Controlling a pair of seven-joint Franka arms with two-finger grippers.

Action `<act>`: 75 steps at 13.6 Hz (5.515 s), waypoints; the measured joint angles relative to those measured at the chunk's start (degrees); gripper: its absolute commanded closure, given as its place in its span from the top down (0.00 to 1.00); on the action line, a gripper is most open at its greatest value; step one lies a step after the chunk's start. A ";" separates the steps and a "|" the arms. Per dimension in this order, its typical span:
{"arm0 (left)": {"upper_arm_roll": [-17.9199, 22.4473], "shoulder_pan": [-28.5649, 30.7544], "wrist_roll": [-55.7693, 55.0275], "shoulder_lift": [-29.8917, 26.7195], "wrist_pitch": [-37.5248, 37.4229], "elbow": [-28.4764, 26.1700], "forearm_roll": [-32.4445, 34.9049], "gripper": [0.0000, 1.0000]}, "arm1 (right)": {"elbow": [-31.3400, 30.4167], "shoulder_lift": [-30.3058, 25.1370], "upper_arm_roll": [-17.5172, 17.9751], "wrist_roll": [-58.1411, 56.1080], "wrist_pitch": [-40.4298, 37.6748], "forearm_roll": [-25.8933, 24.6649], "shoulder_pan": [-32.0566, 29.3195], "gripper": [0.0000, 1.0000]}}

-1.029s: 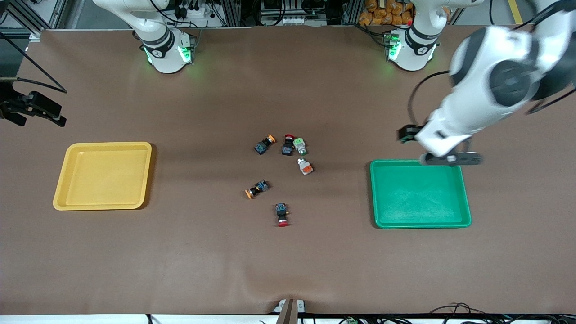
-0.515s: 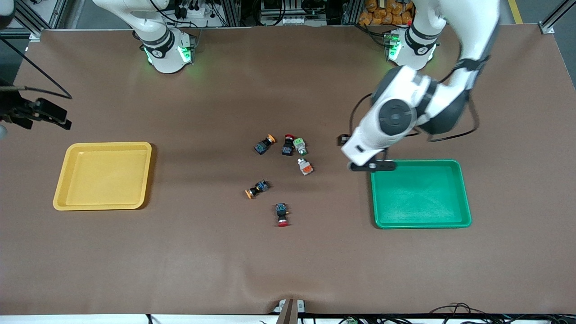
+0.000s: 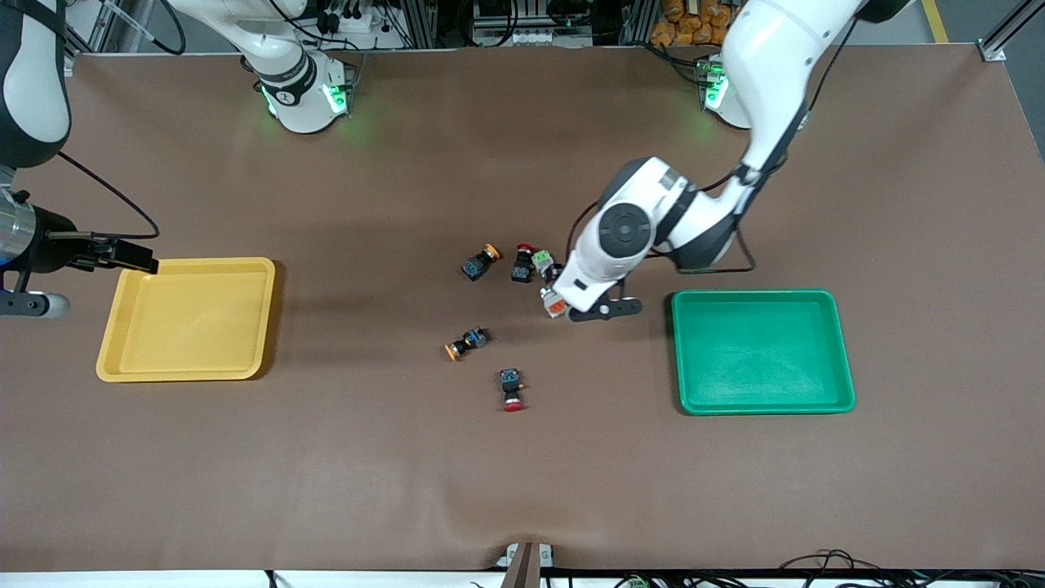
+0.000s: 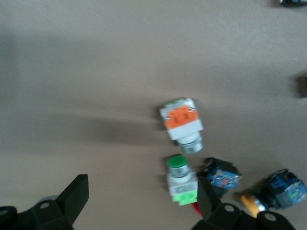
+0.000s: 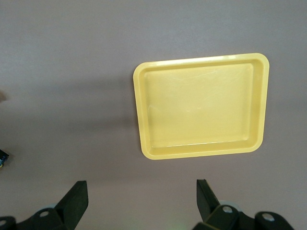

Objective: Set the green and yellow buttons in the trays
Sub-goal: 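Grasp the orange switch with the left gripper while the right gripper reaches the buttons, then place the orange switch in the green tray while the right gripper grasps yellow button, then carry the yellow button to the yellow tray while the left gripper grasps green switch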

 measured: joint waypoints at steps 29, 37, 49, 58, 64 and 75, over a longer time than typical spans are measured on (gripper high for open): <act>3.39 15.89 -4.52 -4.03 -9.95 1.82 5.34 0.00 | 1.42 19.88 1.28 62.63 27.55 6.25 25.63 1.00; 3.52 25.56 2.75 -0.15 -7.64 -1.44 8.94 0.00 | 1.46 28.94 1.27 76.05 37.34 6.21 33.51 1.00; -5.17 32.02 1.41 0.29 -8.42 -1.39 7.33 1.00 | 1.51 36.18 1.26 76.37 47.60 6.23 35.10 0.31; -9.33 18.03 -35.37 0.36 -5.99 -3.23 7.00 1.00 | 3.69 35.45 0.28 75.81 43.88 6.19 34.74 0.00; -9.34 12.43 -51.55 0.48 5.95 -9.03 7.00 1.00 | 8.18 29.93 -0.53 56.94 22.63 6.24 26.24 0.00; -9.06 4.25 -64.90 3.06 14.64 -10.68 7.00 1.00 | 8.24 23.19 -0.77 21.13 6.03 6.26 8.49 0.00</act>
